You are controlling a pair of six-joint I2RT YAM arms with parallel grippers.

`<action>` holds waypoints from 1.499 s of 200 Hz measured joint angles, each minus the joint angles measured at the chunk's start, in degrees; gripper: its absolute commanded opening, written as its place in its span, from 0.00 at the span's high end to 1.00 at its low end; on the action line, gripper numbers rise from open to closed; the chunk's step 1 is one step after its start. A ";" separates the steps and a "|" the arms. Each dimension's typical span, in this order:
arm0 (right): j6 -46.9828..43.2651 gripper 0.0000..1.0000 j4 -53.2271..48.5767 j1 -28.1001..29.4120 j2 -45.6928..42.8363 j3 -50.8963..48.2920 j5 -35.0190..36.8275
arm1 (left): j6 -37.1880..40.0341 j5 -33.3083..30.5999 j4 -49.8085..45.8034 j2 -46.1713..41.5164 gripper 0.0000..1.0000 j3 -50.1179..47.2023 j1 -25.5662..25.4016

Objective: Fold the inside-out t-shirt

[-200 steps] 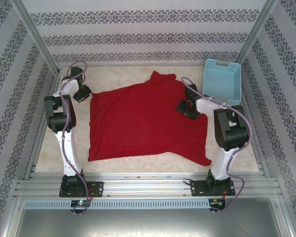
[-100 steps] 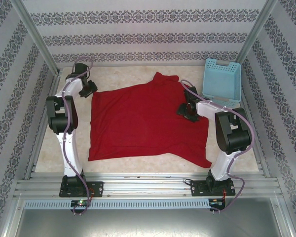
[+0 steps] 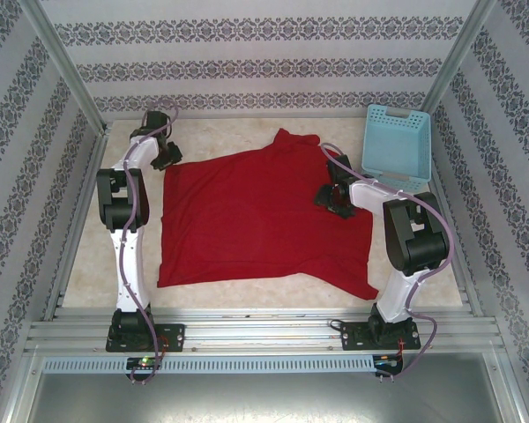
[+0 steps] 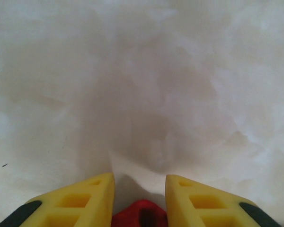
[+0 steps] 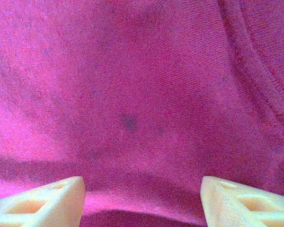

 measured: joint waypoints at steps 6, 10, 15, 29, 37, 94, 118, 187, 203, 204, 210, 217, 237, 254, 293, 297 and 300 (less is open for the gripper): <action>-0.02 0.34 -0.02 0.00 0.00 0.00 0.00 | 0.15 0.00 -0.02 0.00 0.72 0.09 0.00; -0.02 0.33 -0.02 0.00 0.00 0.00 0.02 | 0.13 0.02 -0.09 0.00 0.73 0.09 0.00; -0.04 0.33 -0.02 0.00 0.00 0.00 0.04 | 0.26 0.00 -0.28 0.00 0.74 0.09 0.00; -0.22 0.33 -0.02 -0.04 0.00 0.00 0.37 | 0.39 0.02 -1.03 0.02 0.75 0.09 -0.02; -0.24 0.33 -0.04 -0.04 0.00 -0.02 0.42 | 0.46 -0.02 -1.49 0.02 0.75 0.09 0.00; -0.61 0.33 -0.04 -0.81 -0.72 -0.66 0.44 | 0.79 -1.77 -3.15 0.02 0.78 0.07 -0.44; -0.63 0.33 -0.33 -0.81 -0.90 -0.66 0.48 | 0.92 -2.16 -3.45 0.02 0.85 0.11 -0.50; -0.61 0.33 -0.66 -0.81 -1.99 -1.79 1.18 | 0.52 -0.61 -4.24 0.20 1.00 1.57 -0.74; -0.50 0.33 -0.63 -0.79 -2.73 -2.73 1.90 | 0.33 -0.61 -3.91 -1.64 1.00 -0.26 -0.74; -0.48 0.33 -0.63 -0.79 -2.75 -2.80 1.92 | 0.31 -0.59 -3.89 -1.81 1.00 -0.42 -0.74; -0.37 0.33 -0.66 -0.76 -3.04 -3.34 2.14 | 0.13 -0.59 -3.58 -3.41 1.00 -1.97 -0.74; -0.13 0.33 -0.63 -0.68 -3.41 -4.11 2.60 | -0.13 -0.59 -3.34 -5.35 1.00 -3.80 -0.72; 0.96 0.33 -0.63 0.44 -4.81 -6.03 4.09 | -1.01 -0.39 -2.45 -11.23 1.00 -7.32 -0.63; 1.95 0.34 -1.01 2.36 -6.47 -7.85 5.29 | -1.68 -0.17 -0.50 -16.15 1.00 -9.14 -0.55; 4.11 0.34 -2.10 7.76 -14.14 -14.95 6.47 | -2.91 0.94 3.39 -23.61 1.00 -13.70 0.61; 4.22 0.34 -2.43 8.24 -14.95 -15.45 6.49 | -2.97 0.98 3.56 -24.06 1.00 -14.36 0.79; 4.37 0.34 -2.71 8.72 -15.56 -15.78 6.54 | -3.02 1.14 3.85 -24.44 1.00 -14.95 0.85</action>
